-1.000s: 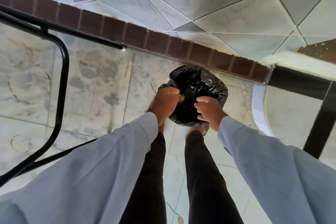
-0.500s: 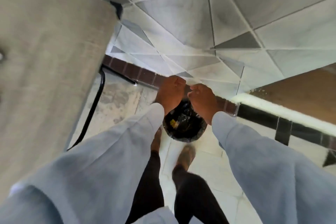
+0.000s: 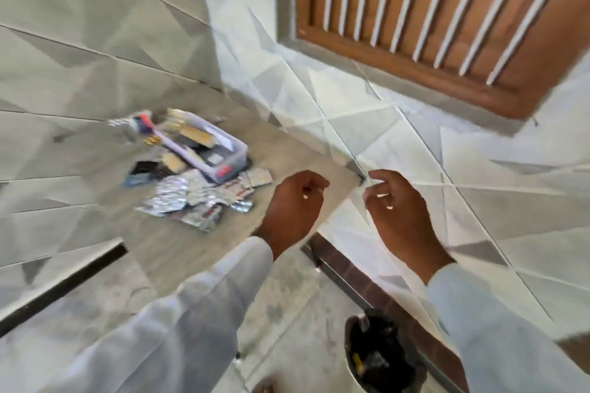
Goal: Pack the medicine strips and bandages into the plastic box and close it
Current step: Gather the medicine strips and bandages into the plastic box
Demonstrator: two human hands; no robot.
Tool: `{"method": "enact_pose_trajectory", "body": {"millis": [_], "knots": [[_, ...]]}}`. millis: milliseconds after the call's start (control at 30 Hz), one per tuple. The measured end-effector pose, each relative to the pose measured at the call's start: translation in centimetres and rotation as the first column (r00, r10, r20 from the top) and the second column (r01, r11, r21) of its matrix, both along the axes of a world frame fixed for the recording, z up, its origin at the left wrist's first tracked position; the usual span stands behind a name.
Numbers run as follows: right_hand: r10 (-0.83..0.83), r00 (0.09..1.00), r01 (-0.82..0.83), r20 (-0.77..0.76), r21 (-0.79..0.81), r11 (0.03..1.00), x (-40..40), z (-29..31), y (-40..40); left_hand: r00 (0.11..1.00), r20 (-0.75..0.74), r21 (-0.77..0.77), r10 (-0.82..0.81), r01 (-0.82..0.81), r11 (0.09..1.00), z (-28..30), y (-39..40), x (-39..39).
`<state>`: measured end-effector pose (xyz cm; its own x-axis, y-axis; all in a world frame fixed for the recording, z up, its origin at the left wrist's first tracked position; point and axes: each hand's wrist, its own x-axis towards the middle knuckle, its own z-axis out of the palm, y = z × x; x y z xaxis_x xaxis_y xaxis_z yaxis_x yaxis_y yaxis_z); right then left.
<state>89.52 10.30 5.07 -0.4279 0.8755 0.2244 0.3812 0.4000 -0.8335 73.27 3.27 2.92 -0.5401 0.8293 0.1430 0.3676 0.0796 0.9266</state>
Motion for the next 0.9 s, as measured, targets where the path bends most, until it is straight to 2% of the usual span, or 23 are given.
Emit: {"method": "enact_pose_trajectory", "body": {"millis": [167, 267, 400, 533, 600, 733, 900], "knots": [[0.178, 0.983, -0.172, -0.054, 0.1, 0.98, -8.4, 4.9, -6.8, 0.984, -0.062, 0.055, 0.168, -0.165, 0.985, 3.9, -9.3, -7.9], [0.231, 0.971, -0.214, -0.068, 0.191, 0.958, -14.4, 6.3, -10.6, 0.97, -0.096, 0.079, 0.221, -0.214, 0.974, 5.5, -14.0, -13.5], [0.254, 0.966, -0.228, -0.057, 0.284, 0.931, -23.3, 6.9, -16.1, 0.947, -0.144, 0.137, 0.288, -0.269, 0.953, 7.0, -20.8, -21.7], [0.243, 0.97, -0.223, 0.005, 0.418, 0.88, -30.6, 6.6, -19.9, 0.922, -0.188, 0.127, 0.337, -0.318, 0.94, 8.1, -27.2, -30.0], [0.222, 0.975, -0.21, 0.023, 0.428, 0.879, -33.2, 6.3, -20.9, 0.903, -0.213, 0.125, 0.373, -0.354, 0.927, 8.5, -29.5, -34.0], [0.192, 0.98, -0.193, 0.045, 0.405, 0.894, -37.1, 5.1, -21.4, 0.892, -0.179, 0.145, 0.414, -0.393, 0.908, 8.8, -30.6, -40.0], [0.164, 0.98, -0.194, 0.114, 0.36, 0.913, -41.2, 3.4, -18.9, 0.929, -0.169, 0.088, 0.329, -0.318, 0.944, 6.9, -27.0, -44.4]]}}
